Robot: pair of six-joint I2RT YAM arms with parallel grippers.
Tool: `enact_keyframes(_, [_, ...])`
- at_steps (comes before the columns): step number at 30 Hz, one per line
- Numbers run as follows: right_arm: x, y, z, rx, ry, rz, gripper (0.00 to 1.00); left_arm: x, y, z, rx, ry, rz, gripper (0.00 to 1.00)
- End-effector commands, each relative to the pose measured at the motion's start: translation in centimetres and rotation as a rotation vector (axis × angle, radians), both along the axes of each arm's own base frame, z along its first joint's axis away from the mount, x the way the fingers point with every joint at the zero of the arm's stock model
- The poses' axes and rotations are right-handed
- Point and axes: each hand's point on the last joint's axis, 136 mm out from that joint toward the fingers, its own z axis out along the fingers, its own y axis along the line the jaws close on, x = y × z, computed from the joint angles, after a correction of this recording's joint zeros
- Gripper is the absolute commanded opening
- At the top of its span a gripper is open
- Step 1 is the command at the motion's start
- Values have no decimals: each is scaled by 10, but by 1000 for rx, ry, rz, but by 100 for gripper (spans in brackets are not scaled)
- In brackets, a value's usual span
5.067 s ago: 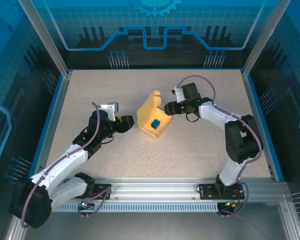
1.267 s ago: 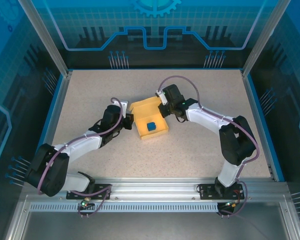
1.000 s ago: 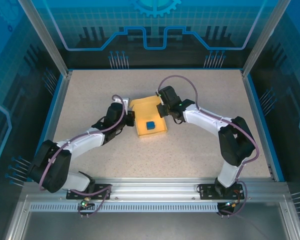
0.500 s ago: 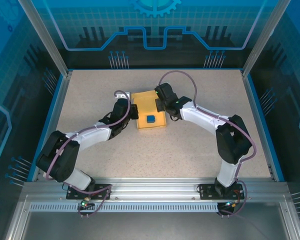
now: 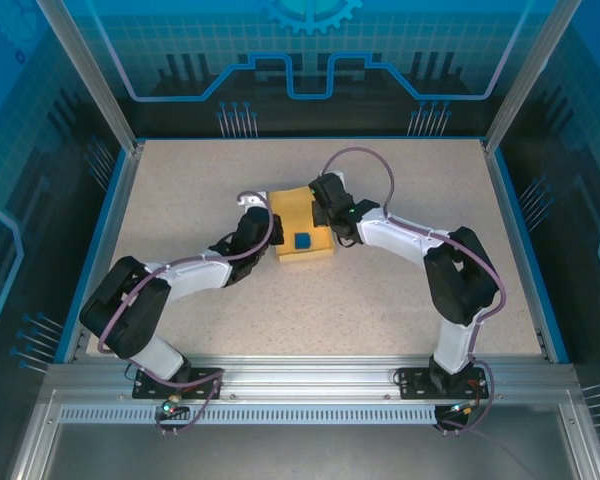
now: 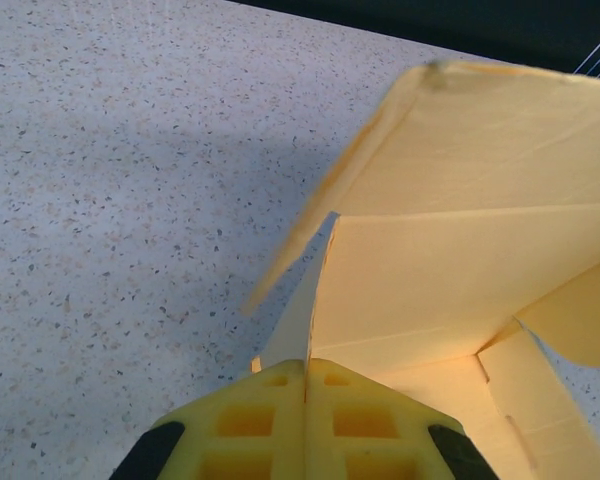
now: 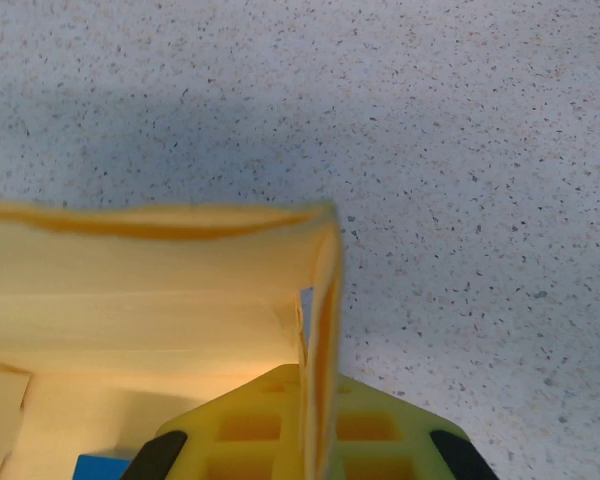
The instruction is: Fold the paper box
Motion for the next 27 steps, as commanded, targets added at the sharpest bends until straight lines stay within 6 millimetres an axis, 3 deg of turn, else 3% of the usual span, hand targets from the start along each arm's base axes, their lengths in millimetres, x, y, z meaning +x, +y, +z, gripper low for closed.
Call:
enact_keyframes(1, [-9,8,13,65,-59,-8,4,-5,-2,3,-15,-52,11,0])
enact_keyframes(13, [-27,8,18,117,-178,-7,4,-27,-8,-14,37,-73,-37,0])
enact_keyframes(27, [-44,1,10,90,-219,47,4,-41,-4,-14,41,-71,-53,1])
